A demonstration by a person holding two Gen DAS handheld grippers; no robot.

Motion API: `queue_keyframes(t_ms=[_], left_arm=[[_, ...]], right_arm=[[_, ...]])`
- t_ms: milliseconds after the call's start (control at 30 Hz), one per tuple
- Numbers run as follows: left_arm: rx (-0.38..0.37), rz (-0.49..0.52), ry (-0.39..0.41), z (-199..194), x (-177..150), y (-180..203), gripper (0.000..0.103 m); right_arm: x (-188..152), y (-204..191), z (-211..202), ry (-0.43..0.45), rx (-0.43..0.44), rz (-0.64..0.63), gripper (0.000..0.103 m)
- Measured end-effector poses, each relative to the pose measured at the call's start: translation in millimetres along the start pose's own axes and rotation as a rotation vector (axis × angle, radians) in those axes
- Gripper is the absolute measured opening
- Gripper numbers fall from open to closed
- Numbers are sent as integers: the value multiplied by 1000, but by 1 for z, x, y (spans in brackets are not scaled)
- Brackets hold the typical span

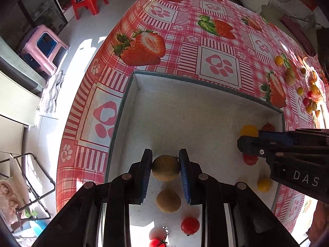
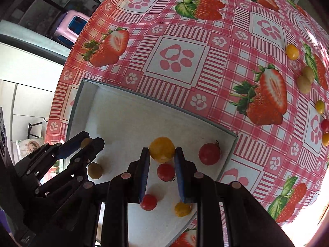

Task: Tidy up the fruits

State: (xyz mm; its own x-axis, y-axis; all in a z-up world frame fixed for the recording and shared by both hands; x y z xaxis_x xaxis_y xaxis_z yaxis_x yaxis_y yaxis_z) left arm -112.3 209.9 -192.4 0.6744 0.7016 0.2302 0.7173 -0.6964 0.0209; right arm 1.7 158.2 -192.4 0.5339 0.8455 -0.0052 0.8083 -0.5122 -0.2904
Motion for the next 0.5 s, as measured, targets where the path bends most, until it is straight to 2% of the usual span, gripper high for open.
queue_keyframes(t_ms=[133,233,300,433,500], left_arm=[[-1,4,-18,5,-1,-1,29],[0,-4,1,2,0,-2,76],[12,2,21,-2,0,0,76],[19,-2,11,-6,0,-1,76],[18,-11,1,-9,-1,-2,76]], right_arm=[[1,-2,8,-4,-18,-11,28],[2,-8,12,-12,-18,-25,31],[2,-8,12,-13,-18,-18,43],[4,-7,-1,10,13,-3,51],[2,-8,-11,21,31,-7,59]])
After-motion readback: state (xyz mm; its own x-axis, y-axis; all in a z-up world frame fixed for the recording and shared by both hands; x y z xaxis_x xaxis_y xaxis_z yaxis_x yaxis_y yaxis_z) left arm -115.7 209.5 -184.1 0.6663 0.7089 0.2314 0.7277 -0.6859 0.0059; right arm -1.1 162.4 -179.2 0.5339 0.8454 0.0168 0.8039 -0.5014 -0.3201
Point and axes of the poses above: each gripper's, at about its wrist camera, not at the fingertips, and z roughly the way its jaws point, y to its right, x to its top, the point moved 4 cm from there along z, roughly the way its jaws point, and after that the axes turned 6 degrees about z, right-handed, at the moved point
